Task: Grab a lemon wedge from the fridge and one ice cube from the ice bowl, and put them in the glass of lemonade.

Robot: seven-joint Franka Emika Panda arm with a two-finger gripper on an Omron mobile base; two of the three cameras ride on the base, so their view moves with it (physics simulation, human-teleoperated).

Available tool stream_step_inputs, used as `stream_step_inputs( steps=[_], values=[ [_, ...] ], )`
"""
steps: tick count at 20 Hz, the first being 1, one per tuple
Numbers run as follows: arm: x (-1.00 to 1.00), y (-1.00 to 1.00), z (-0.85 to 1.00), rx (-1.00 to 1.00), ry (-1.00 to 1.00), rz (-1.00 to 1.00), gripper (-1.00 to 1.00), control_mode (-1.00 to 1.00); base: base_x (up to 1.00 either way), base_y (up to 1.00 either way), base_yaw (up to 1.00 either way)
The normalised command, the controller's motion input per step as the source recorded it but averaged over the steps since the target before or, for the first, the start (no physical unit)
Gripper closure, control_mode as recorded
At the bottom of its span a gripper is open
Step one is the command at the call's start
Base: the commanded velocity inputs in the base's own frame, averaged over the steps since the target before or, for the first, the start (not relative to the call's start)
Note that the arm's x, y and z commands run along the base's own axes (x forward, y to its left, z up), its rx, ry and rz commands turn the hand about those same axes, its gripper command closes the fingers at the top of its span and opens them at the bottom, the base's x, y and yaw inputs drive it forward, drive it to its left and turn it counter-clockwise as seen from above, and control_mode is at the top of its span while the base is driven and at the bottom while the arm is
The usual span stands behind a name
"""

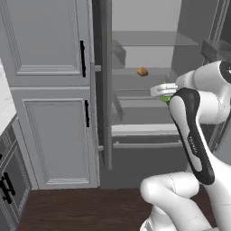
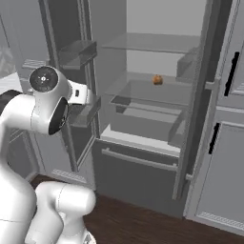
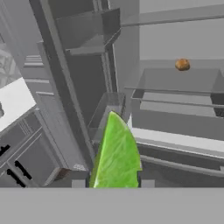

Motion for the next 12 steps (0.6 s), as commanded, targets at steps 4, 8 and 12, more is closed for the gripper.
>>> stream_step_inputs(
  steps=[4,8,12],
  values=[
    [0.00,0.00,0.00,0.00,0.00,0.00,1.00,1.00,-0.10,0.76,0.51],
    [0.00,0.00,0.00,0.00,0.00,0.00,1.00,1.00,0.20,0.92,0.46],
    [0.00,0.00,0.00,0.00,0.00,0.00,1.00,1.00,0.58,0.92,0.28]
  ],
)
